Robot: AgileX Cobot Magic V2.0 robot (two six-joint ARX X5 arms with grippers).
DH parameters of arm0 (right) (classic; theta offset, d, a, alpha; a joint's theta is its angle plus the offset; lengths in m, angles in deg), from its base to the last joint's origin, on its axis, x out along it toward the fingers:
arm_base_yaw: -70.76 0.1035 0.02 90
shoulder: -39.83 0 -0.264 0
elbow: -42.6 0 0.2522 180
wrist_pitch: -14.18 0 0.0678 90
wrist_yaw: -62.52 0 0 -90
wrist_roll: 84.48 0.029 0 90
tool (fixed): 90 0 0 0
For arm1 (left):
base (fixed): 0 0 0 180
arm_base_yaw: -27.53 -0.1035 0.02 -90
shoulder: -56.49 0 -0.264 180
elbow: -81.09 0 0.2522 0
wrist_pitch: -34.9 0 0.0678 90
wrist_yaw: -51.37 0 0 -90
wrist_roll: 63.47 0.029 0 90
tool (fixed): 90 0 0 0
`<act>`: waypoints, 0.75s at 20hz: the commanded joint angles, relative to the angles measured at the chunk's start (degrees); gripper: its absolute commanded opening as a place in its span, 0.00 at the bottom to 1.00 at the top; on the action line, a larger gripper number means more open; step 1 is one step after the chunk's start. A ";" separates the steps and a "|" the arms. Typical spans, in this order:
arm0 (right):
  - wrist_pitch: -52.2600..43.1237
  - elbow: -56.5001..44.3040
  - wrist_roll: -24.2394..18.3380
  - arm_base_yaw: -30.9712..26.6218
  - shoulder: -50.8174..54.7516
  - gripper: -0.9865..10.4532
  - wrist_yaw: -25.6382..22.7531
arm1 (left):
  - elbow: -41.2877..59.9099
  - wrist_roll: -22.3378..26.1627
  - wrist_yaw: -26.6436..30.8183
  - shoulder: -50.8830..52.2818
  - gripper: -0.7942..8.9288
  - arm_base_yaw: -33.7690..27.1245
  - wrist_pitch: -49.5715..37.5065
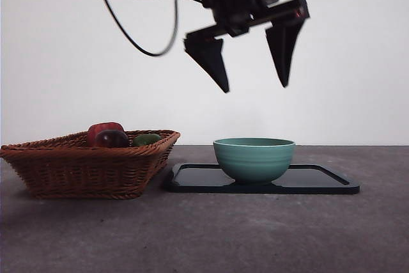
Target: Pick up the wifruite, put it on the bowl, pick up the plate, put it on desk
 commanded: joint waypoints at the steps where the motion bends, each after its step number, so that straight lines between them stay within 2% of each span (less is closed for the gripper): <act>1: -0.31 0.57 0.39 0.37 -0.11 0.58 -0.07 | -2.67 3.85 -0.17 -3.48 0.72 0.42 -1.60; 15: -0.33 0.57 0.44 0.37 -0.11 0.58 -0.09 | -2.67 1.97 -0.22 -11.43 0.72 -1.77 -4.87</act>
